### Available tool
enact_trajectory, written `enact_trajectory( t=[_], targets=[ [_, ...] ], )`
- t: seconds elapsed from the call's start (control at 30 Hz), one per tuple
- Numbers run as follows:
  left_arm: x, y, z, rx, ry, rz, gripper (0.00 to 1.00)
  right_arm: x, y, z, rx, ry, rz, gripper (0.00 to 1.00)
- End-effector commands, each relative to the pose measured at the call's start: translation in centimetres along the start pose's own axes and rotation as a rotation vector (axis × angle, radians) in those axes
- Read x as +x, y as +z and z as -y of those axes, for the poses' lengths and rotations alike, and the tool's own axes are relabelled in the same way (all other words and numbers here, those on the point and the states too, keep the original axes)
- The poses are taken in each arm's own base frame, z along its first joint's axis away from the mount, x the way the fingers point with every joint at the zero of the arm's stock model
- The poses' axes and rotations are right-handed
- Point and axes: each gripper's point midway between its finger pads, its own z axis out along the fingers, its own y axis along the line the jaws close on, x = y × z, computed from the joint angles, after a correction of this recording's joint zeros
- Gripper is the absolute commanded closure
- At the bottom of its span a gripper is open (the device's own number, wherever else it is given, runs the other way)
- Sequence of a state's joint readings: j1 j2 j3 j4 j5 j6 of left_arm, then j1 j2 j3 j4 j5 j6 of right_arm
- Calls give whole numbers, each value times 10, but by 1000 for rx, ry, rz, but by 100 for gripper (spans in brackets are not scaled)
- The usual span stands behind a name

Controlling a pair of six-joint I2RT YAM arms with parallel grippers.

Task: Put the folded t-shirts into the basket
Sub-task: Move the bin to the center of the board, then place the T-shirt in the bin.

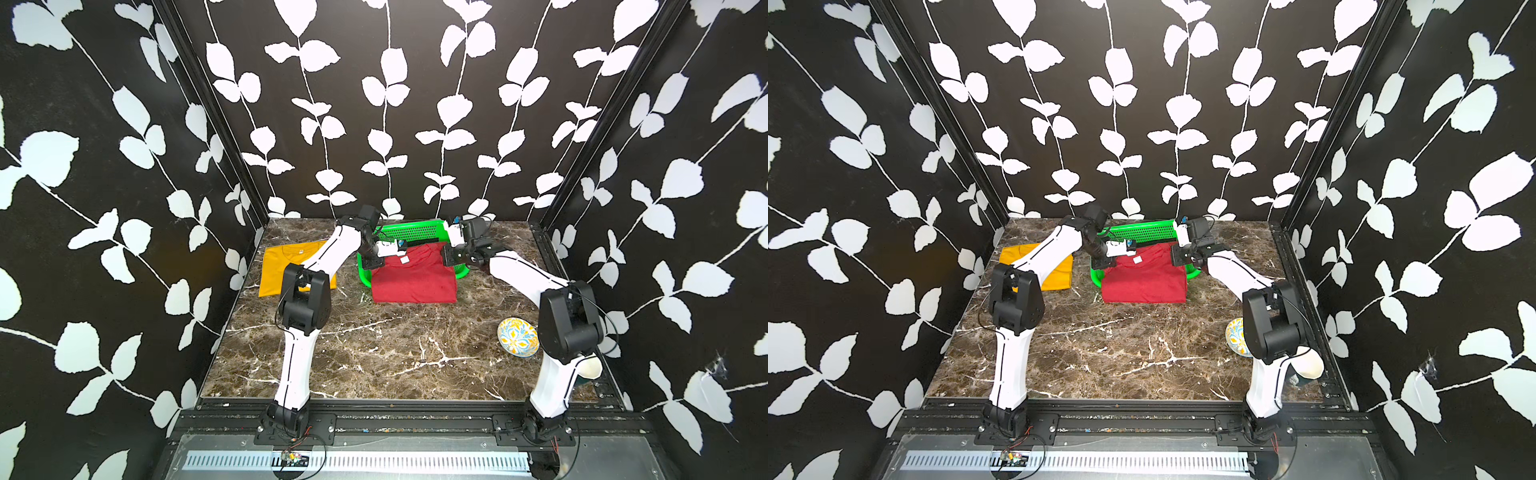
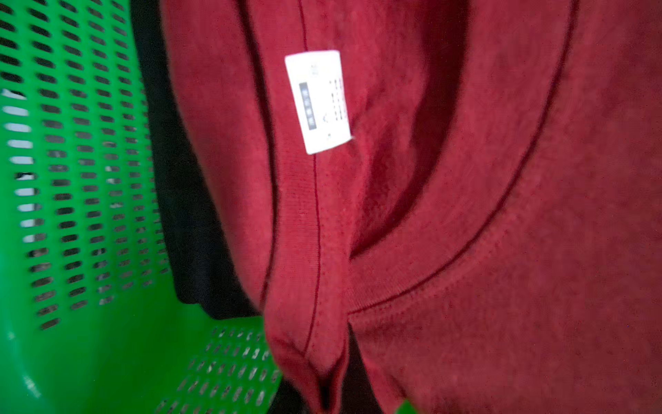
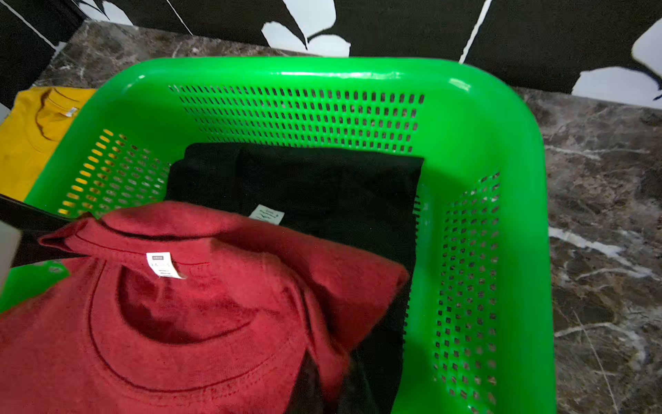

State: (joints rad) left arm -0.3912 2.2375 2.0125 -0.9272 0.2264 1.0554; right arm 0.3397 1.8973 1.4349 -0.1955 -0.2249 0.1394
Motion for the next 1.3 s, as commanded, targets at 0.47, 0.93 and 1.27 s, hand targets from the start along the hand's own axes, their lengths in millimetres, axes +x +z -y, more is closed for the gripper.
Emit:
enact_trajectory(
  t=[0.47,0.93,1.27],
  targets=[
    [9,-10,143,212,54,79,100,81,-59,-45,-85,28,-30,100],
    [-37,-133,175,171,35,324,100,58,-185,-100,-154,-42,216,100],
    [-43,-178,149,-6,70,297,100,33,-216,-105,-150,-80,317,100]
  ],
)
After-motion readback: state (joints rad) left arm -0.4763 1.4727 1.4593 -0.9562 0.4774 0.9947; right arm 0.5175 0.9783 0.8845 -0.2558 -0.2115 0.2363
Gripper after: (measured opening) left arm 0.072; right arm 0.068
